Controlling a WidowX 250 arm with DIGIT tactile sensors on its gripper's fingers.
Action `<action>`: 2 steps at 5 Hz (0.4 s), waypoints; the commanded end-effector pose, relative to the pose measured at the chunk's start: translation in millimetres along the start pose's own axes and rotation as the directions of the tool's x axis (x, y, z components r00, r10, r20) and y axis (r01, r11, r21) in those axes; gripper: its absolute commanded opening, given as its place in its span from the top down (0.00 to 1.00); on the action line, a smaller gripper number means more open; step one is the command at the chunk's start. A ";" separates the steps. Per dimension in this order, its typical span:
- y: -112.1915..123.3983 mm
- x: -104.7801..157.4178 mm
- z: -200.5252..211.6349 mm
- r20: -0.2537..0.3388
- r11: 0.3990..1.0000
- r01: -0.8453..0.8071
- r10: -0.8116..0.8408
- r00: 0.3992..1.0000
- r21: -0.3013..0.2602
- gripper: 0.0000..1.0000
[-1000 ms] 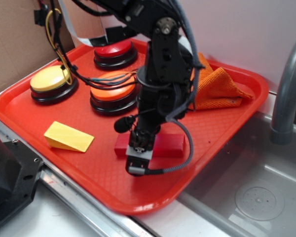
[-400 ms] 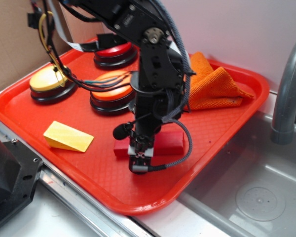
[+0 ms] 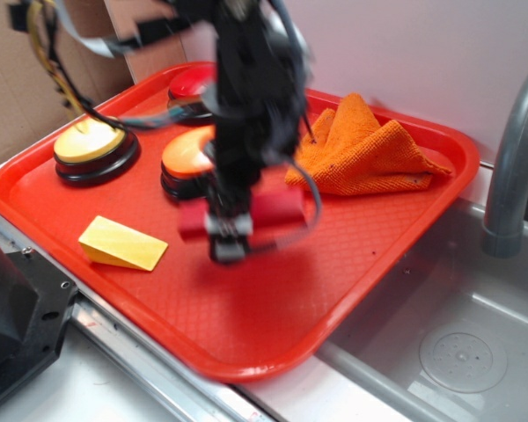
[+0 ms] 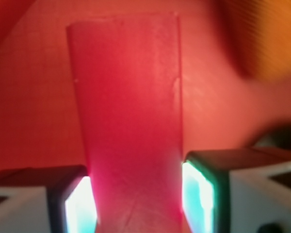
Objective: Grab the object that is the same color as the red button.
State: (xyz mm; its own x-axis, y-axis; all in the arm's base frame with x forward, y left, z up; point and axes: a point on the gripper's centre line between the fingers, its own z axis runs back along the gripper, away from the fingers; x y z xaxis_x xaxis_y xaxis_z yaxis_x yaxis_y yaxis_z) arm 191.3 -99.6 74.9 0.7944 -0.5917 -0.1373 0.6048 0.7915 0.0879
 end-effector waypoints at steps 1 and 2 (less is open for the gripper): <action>19.6 -50.5 102.8 0.009 0.883 -0.469 0.469 0.883 0.024 1.00; 13.2 -57.1 126.1 0.011 0.802 -0.595 0.595 0.803 0.056 1.00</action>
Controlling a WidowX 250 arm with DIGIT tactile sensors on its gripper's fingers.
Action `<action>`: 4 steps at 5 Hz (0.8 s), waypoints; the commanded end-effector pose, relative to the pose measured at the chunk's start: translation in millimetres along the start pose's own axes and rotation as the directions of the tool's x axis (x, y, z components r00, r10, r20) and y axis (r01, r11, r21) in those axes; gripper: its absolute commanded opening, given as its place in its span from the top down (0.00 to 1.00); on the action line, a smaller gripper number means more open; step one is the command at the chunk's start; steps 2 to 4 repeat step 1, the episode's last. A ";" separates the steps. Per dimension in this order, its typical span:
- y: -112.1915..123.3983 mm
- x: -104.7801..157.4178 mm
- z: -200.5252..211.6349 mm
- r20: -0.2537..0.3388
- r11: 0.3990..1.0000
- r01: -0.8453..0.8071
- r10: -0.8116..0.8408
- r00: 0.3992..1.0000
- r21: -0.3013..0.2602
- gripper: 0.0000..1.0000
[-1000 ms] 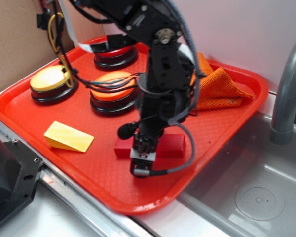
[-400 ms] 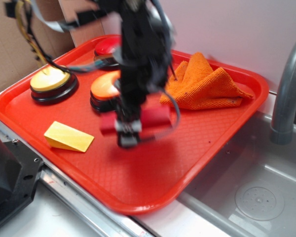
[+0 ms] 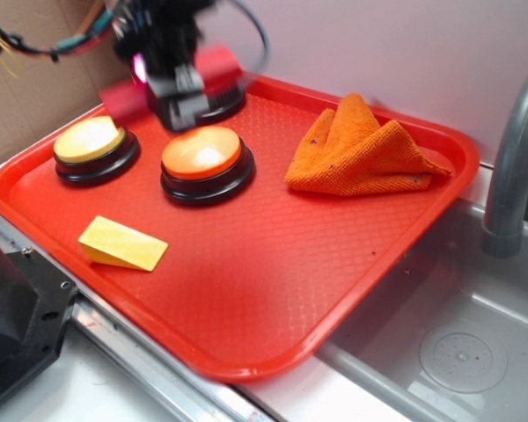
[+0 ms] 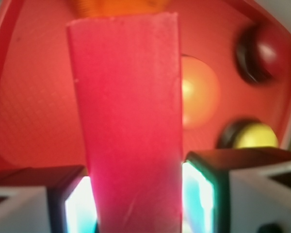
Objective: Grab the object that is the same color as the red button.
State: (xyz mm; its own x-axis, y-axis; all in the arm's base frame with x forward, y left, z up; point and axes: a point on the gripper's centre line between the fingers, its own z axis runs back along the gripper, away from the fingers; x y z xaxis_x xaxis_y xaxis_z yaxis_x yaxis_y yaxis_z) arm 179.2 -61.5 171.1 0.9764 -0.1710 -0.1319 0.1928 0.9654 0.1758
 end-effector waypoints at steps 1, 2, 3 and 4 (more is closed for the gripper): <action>-10.3 -14.6 34.7 0.025 0.995 -0.092 0.091 0.996 0.026 1.00; -10.3 -14.6 34.7 0.025 0.995 -0.092 0.091 0.996 0.026 1.00; -10.3 -14.6 34.7 0.025 0.995 -0.092 0.091 0.996 0.026 1.00; -10.3 -14.6 34.7 0.025 0.995 -0.092 0.091 0.996 0.026 1.00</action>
